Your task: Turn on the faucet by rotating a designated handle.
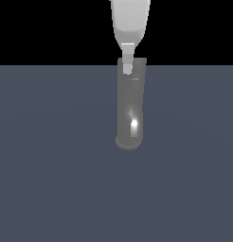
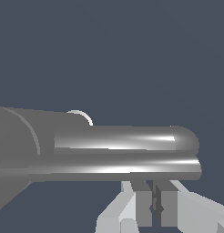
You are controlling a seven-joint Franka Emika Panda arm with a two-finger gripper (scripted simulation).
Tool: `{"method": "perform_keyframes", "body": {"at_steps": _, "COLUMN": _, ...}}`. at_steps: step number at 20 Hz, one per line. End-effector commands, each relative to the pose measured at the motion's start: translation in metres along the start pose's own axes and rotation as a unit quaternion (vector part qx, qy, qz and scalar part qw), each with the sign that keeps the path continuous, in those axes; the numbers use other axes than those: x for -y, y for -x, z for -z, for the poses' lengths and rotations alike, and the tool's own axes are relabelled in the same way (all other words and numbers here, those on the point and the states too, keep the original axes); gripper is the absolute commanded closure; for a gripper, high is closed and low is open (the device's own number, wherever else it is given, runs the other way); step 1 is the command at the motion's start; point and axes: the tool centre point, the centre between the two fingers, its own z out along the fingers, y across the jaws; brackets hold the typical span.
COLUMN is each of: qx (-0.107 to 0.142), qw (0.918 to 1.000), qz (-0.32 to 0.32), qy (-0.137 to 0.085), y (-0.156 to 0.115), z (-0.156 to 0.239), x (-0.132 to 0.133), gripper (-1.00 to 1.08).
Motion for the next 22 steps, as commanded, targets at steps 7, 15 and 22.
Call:
{"method": "perform_keyframes", "body": {"at_steps": 7, "qx": 0.000, "qw": 1.0000, "qz": -0.009, "qy": 0.000, "y": -0.057, "z": 0.000, "x": 0.002, "gripper": 1.08}}
{"method": "perform_keyframes", "body": {"at_steps": 15, "qx": 0.000, "qw": 1.0000, "qz": 0.003, "qy": 0.000, "y": -0.064, "z": 0.000, "x": 0.012, "gripper": 1.08}}
{"method": "perform_keyframes", "body": {"at_steps": 22, "qx": 0.000, "qw": 1.0000, "qz": 0.000, "qy": 0.000, "y": -0.084, "z": 0.000, "x": 0.030, "gripper": 1.08}}
